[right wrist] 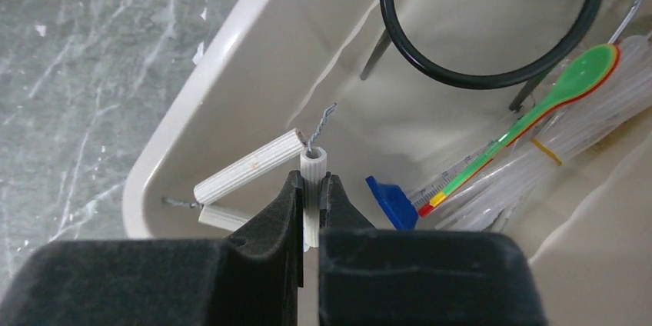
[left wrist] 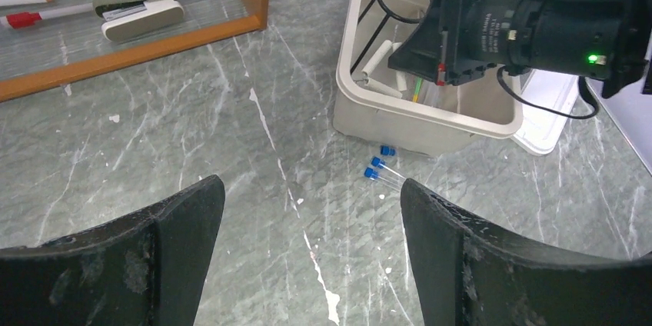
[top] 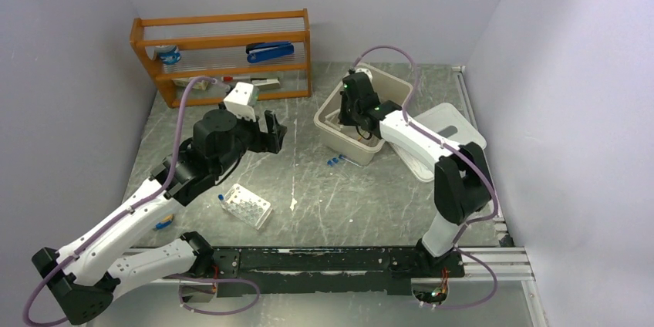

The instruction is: Organize the chemistry lab equipment

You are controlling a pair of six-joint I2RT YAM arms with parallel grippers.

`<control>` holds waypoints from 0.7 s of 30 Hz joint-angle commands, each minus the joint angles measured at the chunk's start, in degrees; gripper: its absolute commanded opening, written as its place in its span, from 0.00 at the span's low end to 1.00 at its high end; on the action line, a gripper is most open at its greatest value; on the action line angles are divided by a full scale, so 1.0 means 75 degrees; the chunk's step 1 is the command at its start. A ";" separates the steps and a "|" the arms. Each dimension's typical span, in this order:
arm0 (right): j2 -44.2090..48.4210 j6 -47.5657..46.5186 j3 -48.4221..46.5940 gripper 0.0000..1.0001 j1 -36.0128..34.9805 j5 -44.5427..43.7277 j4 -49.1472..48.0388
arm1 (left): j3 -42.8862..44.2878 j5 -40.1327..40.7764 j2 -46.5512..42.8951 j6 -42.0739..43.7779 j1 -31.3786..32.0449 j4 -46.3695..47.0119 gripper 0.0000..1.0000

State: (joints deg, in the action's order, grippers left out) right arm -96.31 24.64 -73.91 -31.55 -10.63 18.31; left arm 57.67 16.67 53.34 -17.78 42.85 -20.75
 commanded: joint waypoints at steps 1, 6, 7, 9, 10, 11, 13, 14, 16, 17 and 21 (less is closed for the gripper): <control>-0.0482 -0.0077 -0.0349 0.00 0.0022 0.0101 -0.0080 | -0.0126 -0.0112 -0.0022 0.0004 -0.0030 0.0276 0.88; -0.1204 -0.0307 -0.0725 0.00 0.0032 0.0185 0.0018 | -0.0167 -0.0168 0.0034 -0.0025 -0.0030 0.0297 0.88; -0.1323 -0.0319 -0.0792 0.00 0.0033 0.0180 0.0081 | -0.0172 -0.0181 0.0045 -0.0021 -0.0034 0.0295 0.88; -0.1475 -0.0327 -0.0883 0.00 0.0033 0.0106 0.0204 | -0.0186 -0.0187 0.0057 -0.0031 -0.0033 0.0294 0.88; -0.1505 -0.0320 -0.0911 0.00 0.0024 0.0094 0.0289 | -0.0189 -0.0194 0.0059 -0.0035 -0.0030 0.0294 0.88; -0.1491 -0.0316 -0.0897 0.00 0.0028 0.0102 0.0331 | -0.0189 -0.0210 0.0060 -0.0032 -0.0030 0.0275 0.88; -0.1347 -0.0278 -0.0770 0.09 0.0019 0.0126 0.0272 | -0.0195 -0.0216 0.0080 -0.0050 -0.0035 0.0267 0.88; -0.1242 -0.0266 -0.0703 0.14 0.0028 0.0169 0.0238 | -0.0200 -0.0216 0.0091 -0.0053 -0.0030 0.0265 0.88; -0.1020 -0.0209 -0.0650 0.20 0.0027 0.0266 0.0265 | -0.0219 -0.0247 0.0116 -0.0086 -0.0036 0.0291 0.88; -0.0931 -0.0150 -0.0671 0.21 0.0027 0.0306 0.0342 | -0.0213 -0.0247 0.0134 -0.0119 -0.0036 0.0280 0.89; -0.0553 -0.0087 -0.0775 0.28 0.0023 0.0490 0.0611 | -0.0224 -0.0250 0.0153 -0.0149 -0.0033 0.0365 0.89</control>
State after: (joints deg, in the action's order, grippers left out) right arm -104.95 23.22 -78.96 -31.29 -9.10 21.71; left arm 56.55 15.99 54.39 -18.35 42.85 -20.36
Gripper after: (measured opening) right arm 0.252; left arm 0.887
